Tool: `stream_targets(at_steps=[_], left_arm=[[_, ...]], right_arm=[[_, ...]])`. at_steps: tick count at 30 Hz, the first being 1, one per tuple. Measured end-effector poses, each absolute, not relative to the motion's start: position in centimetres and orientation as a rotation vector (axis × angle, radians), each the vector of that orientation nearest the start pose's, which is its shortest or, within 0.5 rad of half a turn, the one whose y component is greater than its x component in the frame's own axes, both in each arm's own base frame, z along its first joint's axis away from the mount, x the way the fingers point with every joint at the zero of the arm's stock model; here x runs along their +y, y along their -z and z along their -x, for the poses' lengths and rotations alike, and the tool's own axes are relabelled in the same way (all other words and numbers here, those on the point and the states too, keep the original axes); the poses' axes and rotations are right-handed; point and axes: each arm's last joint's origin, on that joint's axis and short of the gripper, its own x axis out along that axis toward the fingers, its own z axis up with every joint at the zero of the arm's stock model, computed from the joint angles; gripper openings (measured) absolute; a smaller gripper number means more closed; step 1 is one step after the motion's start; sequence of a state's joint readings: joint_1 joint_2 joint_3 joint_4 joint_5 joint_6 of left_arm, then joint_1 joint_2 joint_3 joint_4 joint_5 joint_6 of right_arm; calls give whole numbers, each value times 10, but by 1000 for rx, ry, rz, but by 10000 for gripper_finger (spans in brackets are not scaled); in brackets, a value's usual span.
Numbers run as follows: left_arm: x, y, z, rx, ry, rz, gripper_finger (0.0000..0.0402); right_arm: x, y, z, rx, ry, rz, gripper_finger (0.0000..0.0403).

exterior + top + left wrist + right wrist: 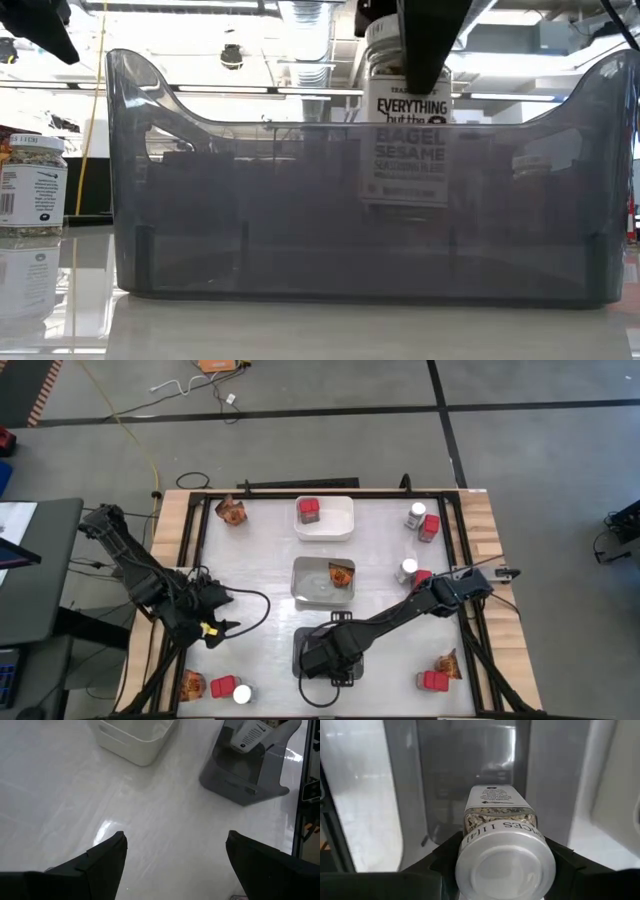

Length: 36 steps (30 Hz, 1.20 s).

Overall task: Sort spices by type
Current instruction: Put the white seasoning bottle into the black bin

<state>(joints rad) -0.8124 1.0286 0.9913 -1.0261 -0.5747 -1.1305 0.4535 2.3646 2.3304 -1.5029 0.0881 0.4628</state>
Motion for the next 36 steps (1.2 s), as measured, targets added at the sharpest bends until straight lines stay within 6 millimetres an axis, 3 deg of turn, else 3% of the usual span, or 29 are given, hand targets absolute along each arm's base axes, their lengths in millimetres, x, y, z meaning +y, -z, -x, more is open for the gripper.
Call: stream_targets(at_steps=[10,36], left_arm=[[-117,-300,-132,796,-251,377,324],[-116,-300,-132,799,-251,369,324]], right_arm=[[189,-234,-419,1532,99,1,224],[188,-233,-420,1536,88,-27,243]])
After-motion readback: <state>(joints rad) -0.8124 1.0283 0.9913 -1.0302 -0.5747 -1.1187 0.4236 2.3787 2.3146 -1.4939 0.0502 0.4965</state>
